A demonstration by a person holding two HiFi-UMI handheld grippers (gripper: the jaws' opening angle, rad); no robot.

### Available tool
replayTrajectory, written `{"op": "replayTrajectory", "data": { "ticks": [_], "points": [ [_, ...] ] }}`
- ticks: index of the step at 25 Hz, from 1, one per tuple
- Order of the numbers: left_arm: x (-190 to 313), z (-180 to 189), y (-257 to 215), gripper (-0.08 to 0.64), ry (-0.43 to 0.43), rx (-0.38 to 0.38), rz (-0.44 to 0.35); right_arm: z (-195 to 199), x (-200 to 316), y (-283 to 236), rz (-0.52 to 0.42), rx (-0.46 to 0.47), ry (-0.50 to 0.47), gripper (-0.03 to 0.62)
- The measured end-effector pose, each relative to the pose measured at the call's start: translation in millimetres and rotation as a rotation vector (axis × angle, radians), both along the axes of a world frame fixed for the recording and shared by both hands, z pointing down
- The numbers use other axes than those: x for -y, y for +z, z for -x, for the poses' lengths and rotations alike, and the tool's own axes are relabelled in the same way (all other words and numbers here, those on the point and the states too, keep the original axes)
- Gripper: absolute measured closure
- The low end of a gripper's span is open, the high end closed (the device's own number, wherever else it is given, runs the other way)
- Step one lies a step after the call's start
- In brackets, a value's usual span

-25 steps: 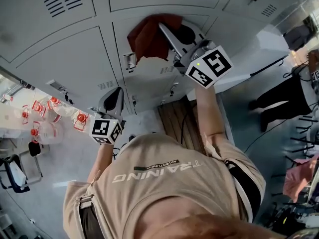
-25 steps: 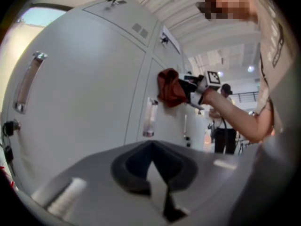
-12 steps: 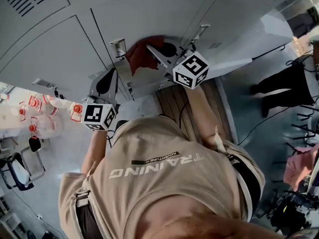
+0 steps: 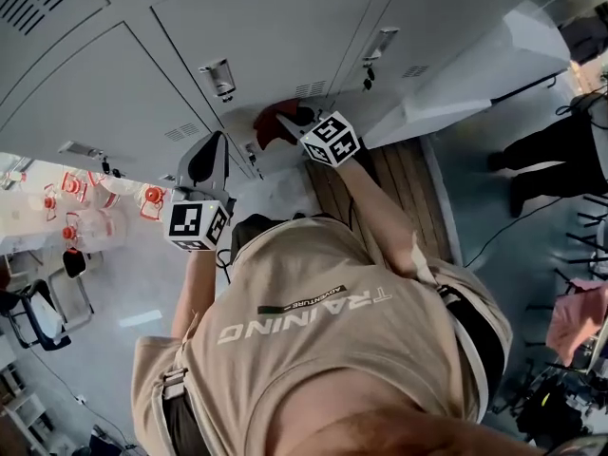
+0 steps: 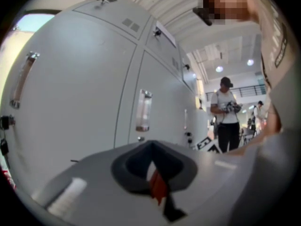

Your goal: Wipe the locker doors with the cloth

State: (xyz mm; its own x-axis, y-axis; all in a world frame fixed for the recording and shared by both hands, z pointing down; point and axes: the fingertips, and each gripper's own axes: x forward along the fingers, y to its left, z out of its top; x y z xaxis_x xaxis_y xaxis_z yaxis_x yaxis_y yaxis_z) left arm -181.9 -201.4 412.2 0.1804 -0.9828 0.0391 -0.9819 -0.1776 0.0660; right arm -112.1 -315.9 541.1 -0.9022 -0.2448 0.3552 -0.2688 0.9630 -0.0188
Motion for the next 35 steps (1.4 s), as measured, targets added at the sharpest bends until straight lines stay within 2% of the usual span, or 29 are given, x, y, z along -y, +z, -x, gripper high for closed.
{"op": "replayTrajectory", "data": {
  "ticks": [4,7,10,14,16,18,20,22,25,30,33,35],
  "points": [
    [-18,8,17,0.555,-0.072,-0.02,0.025,-7,2,37,0.029,-0.076,-0.005,0.565],
    [-31,11,22,0.555,-0.119,-0.028,0.039,-15,-1,43,0.048,-0.077,-0.012,0.565],
    [-35,7,23,0.555,-0.134,-0.012,0.037,-23,-4,30,0.031,-0.037,-0.032,0.565],
    [-36,-5,38,0.555,-0.128,-0.009,0.075,-35,-17,-6,0.012,0.086,-0.037,0.563],
    [-29,-14,39,0.555,-0.111,-0.028,0.076,-46,-19,-41,-0.049,0.123,-0.041,0.565],
    [-19,-22,32,0.555,-0.096,-0.043,0.055,-56,-20,-93,-0.172,0.15,-0.065,0.564],
    [-8,-25,28,0.555,-0.075,-0.032,0.042,-66,-24,-158,-0.288,0.234,-0.083,0.565],
    [5,-28,26,0.555,-0.041,-0.011,0.039,-78,-24,-224,-0.366,0.352,-0.077,0.563],
    [19,-40,21,0.555,-0.008,-0.006,0.027,-95,-15,-300,-0.424,0.453,-0.038,0.565],
    [32,-56,18,0.555,0.016,-0.006,0.021,-104,2,-376,-0.549,0.538,-0.047,0.563],
    [34,-54,17,0.555,0.011,0.006,0.025,-101,17,-409,-0.57,0.582,-0.04,0.564],
    [35,-49,17,0.555,-0.004,0.011,0.029,-94,29,-419,-0.546,0.57,-0.046,0.563]
  ]
}}
